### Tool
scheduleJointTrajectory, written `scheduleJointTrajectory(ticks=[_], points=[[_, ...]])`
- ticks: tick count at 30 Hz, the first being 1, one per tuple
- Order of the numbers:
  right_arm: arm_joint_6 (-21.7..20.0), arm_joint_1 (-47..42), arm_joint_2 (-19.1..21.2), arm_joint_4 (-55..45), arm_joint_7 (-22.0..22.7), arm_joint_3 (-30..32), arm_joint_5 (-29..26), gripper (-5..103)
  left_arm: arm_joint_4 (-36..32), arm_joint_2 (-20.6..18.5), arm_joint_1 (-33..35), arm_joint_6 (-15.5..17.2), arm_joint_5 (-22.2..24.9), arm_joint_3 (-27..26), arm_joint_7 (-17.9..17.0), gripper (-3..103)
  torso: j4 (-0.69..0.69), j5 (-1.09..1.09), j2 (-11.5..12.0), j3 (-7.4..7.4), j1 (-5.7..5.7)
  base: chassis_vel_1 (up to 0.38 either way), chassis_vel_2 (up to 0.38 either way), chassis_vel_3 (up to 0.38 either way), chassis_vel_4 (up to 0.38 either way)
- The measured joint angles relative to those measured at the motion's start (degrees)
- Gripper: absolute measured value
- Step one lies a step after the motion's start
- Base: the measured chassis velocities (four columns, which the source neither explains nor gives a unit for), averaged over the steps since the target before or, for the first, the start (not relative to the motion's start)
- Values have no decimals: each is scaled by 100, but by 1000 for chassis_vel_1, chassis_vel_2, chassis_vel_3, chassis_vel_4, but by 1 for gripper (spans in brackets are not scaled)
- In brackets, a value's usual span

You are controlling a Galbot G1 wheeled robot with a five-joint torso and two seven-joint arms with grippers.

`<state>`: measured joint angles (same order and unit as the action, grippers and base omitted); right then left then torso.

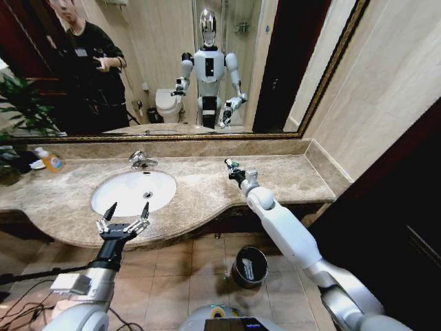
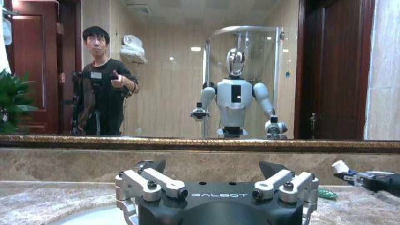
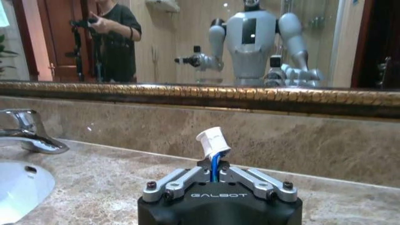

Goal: Pick up the trash from the sink and place it in the trash bin.

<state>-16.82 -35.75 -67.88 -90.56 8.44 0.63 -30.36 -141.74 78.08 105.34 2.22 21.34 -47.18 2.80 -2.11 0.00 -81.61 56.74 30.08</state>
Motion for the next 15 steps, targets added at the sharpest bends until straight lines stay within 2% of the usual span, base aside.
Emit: scheduleJointTrajectory(ticks=[8, 13, 15], points=[[36, -680, 283, -748, -7, 445, 1, 3, 0, 0, 0, 0, 0, 0, 1, 100, -1, 0, 0, 0, 0, 0, 0, 0, 0], [55, -1434, 478, -1357, -138, 832, -1, 3, 0, 0, 0, 0, 0, 0, 0, 100, 0, 1, 0, 0, 0, 0, 0, 0, 0], [194, -2371, 639, -2069, -165, 1235, 7, 2, 0, 0, 0, 0, 0, 0, 0, 100, 2, 0, 0, -1, -1, 0, 0, 0, 0]])
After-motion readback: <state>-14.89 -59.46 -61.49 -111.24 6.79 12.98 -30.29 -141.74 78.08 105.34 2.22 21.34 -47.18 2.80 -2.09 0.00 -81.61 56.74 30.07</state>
